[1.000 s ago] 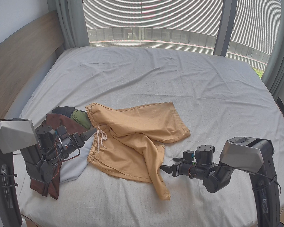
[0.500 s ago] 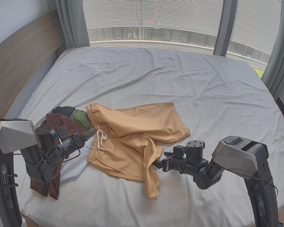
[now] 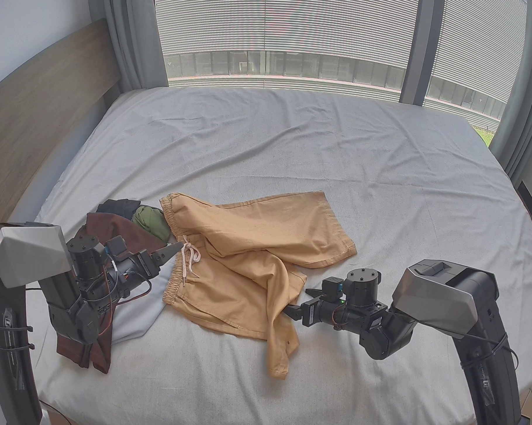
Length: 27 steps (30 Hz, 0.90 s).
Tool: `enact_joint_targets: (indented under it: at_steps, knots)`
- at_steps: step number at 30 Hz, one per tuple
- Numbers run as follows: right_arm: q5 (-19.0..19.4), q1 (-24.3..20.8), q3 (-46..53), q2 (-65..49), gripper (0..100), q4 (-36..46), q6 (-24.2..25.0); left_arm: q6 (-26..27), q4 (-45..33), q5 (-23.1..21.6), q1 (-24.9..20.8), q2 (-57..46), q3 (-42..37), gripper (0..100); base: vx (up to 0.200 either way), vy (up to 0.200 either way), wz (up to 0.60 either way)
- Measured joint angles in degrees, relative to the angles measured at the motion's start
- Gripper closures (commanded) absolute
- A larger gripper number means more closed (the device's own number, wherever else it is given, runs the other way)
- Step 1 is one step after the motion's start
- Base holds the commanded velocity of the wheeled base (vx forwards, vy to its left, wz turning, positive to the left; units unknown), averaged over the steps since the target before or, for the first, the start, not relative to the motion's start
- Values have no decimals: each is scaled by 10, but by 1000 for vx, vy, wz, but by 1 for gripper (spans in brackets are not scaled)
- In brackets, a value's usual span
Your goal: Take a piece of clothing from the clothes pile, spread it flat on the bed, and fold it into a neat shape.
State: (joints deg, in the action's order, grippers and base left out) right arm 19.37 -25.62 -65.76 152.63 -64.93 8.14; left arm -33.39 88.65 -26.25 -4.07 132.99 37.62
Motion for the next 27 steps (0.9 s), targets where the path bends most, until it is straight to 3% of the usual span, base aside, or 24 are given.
enact_joint_targets:
  at_steps: [1, 27]
  knots:
    - [0, -1, 0, 0, 100, 0, 0, 0, 0, 0, 0, 0, 0, 0, 0, 0, 0]
    - [-2, -4, 20, 10, 100, -31, 10, 0, 0, 1, 0, 0, 0, 0, 0, 0, 0]
